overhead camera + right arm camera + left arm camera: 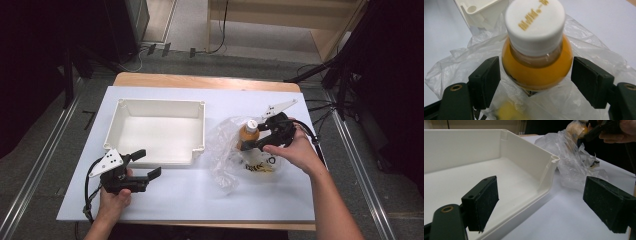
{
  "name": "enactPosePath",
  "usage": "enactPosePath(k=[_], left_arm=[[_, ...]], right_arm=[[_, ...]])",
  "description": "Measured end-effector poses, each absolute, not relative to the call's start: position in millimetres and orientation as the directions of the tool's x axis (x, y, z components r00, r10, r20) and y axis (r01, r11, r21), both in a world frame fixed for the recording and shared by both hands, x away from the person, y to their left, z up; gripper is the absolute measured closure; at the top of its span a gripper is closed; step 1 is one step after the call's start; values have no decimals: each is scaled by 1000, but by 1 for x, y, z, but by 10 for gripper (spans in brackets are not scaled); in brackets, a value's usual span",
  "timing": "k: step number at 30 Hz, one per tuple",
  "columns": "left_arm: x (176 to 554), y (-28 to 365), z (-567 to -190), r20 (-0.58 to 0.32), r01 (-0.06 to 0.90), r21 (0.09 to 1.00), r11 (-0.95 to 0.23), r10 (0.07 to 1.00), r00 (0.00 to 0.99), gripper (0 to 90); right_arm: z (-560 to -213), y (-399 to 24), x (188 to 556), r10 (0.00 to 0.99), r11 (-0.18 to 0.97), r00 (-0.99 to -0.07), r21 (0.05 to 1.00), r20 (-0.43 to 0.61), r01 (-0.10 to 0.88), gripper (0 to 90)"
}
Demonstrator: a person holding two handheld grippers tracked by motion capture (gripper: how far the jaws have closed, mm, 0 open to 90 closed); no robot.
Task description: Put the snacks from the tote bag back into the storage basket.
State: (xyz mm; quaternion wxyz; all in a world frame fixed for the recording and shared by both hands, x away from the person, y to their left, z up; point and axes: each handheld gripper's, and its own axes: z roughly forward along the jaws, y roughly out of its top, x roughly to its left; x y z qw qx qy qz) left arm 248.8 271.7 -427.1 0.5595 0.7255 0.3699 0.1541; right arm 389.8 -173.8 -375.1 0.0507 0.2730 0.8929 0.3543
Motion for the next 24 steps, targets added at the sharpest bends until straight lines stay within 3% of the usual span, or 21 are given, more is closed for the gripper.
enactPosePath(k=[20,24], left_arm=[[249,272,-428,-197,368,924,-99,703,683,133],[249,272,-428,-195,368,924,-102,702,685,133]], right_arm=[[-379,-156,397,513,635,-853,629,91,449,237],[-381,-156,398,518,630,-851,634,88,449,270]])
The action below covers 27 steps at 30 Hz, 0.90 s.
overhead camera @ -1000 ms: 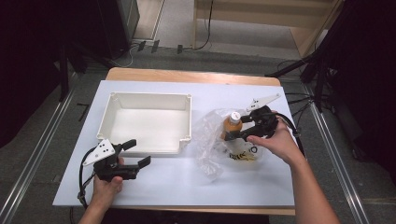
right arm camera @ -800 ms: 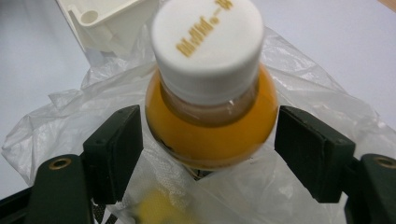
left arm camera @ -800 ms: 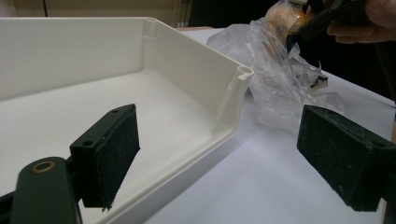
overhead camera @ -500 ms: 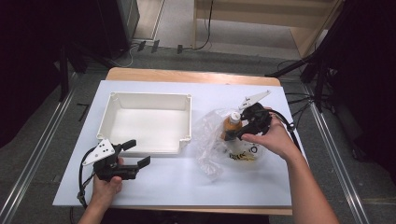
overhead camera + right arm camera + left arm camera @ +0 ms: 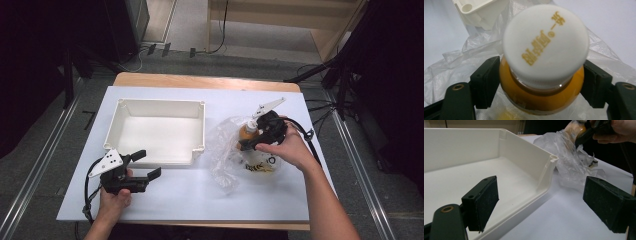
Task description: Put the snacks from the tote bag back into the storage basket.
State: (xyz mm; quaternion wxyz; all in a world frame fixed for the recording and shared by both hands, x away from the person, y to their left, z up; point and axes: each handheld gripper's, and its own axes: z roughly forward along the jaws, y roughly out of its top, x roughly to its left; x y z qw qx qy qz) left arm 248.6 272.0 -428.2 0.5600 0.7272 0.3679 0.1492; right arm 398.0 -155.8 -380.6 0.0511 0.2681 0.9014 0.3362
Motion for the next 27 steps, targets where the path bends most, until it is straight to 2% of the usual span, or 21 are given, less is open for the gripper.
enactPosePath(k=[3,27], left_arm=[[249,272,-428,-197,368,924,-101,701,685,133],[249,272,-429,-203,373,922,-100,697,688,135]], right_arm=[[-381,-156,399,520,631,-850,633,84,448,292],[-381,-153,398,531,634,-845,631,66,448,306]])
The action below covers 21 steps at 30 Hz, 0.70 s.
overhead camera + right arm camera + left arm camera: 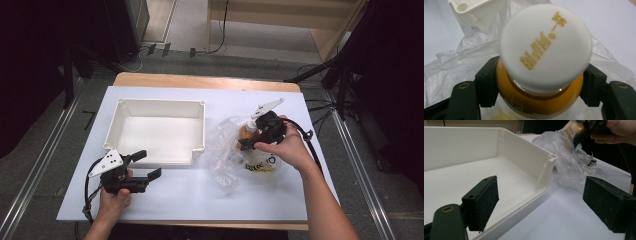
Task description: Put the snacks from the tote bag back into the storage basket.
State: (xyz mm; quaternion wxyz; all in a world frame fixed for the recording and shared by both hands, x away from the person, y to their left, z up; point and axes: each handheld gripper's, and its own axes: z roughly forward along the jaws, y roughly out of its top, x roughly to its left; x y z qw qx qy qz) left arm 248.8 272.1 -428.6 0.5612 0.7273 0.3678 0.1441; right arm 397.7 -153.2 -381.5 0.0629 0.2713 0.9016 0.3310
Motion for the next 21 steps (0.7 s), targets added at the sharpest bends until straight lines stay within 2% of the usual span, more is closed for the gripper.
enactPosePath(k=[21], left_arm=[[249,272,-429,-203,373,922,-102,694,691,135]], right_arm=[[-353,-165,391,555,593,-830,675,53,439,307]])
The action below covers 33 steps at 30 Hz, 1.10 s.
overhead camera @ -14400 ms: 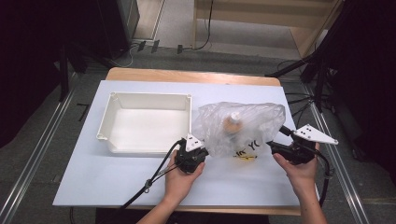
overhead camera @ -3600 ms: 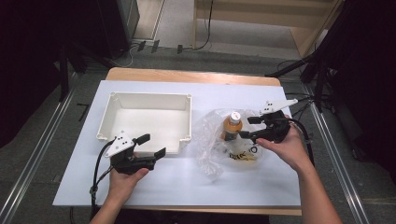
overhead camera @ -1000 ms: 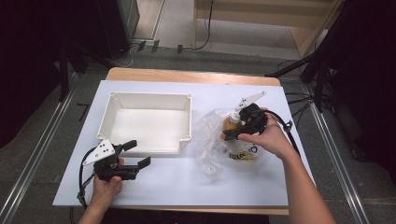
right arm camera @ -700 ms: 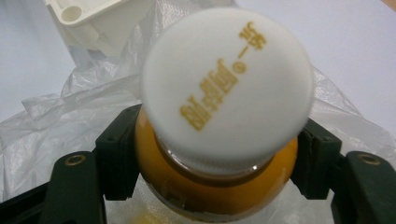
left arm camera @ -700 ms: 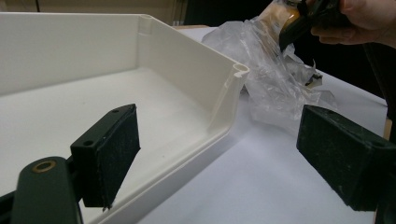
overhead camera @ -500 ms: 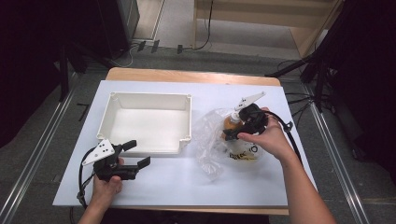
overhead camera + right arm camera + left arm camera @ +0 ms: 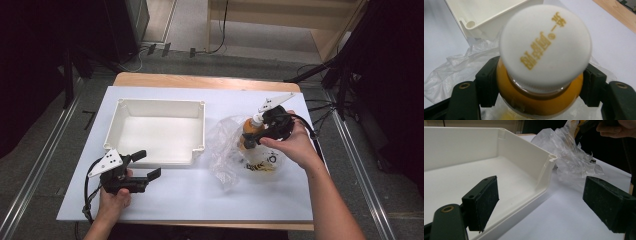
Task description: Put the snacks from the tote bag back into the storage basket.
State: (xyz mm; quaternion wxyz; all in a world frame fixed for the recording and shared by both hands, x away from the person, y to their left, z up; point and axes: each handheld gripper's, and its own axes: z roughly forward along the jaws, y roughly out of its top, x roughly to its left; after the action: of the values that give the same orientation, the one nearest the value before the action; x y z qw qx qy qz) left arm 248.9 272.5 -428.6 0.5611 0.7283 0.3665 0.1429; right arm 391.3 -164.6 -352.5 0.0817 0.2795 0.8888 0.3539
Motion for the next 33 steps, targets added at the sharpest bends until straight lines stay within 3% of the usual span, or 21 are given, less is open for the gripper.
enactPosePath(k=[18,33], left_arm=[[249,272,-429,-205,374,922,-100,694,691,136],[249,271,-430,-205,376,921,-105,690,694,136]], right_arm=[[-317,-174,387,561,591,-827,687,25,422,306],[-301,-205,384,602,567,-798,701,6,433,306]])
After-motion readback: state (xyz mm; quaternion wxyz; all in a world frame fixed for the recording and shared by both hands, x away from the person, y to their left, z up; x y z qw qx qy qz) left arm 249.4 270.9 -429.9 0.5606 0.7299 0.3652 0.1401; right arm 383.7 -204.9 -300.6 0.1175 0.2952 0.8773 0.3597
